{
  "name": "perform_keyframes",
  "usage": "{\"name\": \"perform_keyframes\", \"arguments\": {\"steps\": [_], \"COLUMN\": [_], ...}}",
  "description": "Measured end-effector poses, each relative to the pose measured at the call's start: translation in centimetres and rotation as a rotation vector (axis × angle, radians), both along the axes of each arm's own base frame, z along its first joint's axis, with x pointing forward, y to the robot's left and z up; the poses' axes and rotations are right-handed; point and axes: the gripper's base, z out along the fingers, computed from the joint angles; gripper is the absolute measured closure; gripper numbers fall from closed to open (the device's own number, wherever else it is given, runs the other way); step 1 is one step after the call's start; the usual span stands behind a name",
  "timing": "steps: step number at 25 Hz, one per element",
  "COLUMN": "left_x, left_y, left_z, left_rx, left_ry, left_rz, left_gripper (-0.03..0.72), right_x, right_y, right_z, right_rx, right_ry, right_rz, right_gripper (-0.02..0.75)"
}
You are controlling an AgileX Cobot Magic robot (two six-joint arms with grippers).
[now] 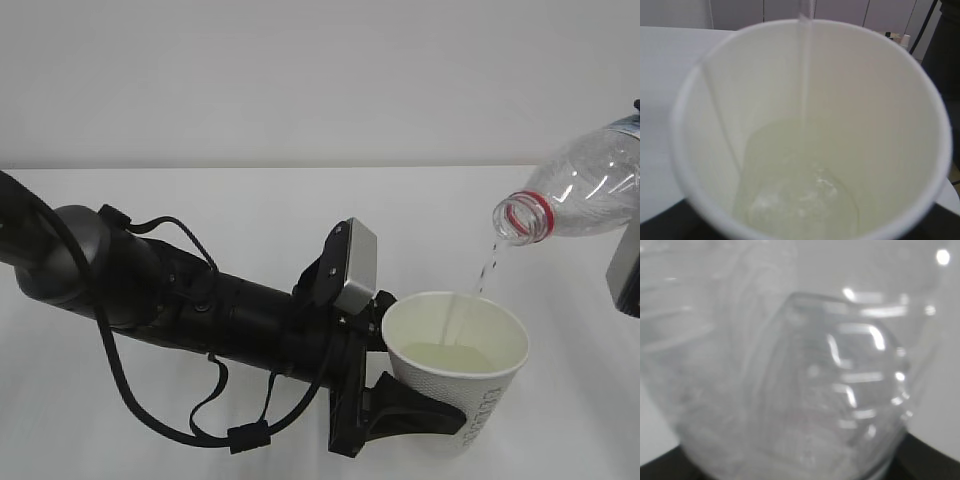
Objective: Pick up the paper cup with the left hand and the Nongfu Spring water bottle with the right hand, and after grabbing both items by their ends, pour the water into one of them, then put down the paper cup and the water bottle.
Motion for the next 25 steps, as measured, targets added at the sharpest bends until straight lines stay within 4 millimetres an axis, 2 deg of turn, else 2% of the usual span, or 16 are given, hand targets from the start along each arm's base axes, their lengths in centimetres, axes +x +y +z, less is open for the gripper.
{"name": "perform_keyframes", "arguments": {"steps": [25], "left_x": [0.00], "left_y": [0.00], "left_z": [0.00], "left_rx": [0.000], "left_ry": [0.000], "left_rz": [0.000], "left_gripper": [0.168], "right_x": [0.00], "right_y": [-0.01], "right_z": [0.00], "right_rx": [0.001], "right_ry": [0.000], "right_rz": [-0.001], "right_gripper": [0.288]}}
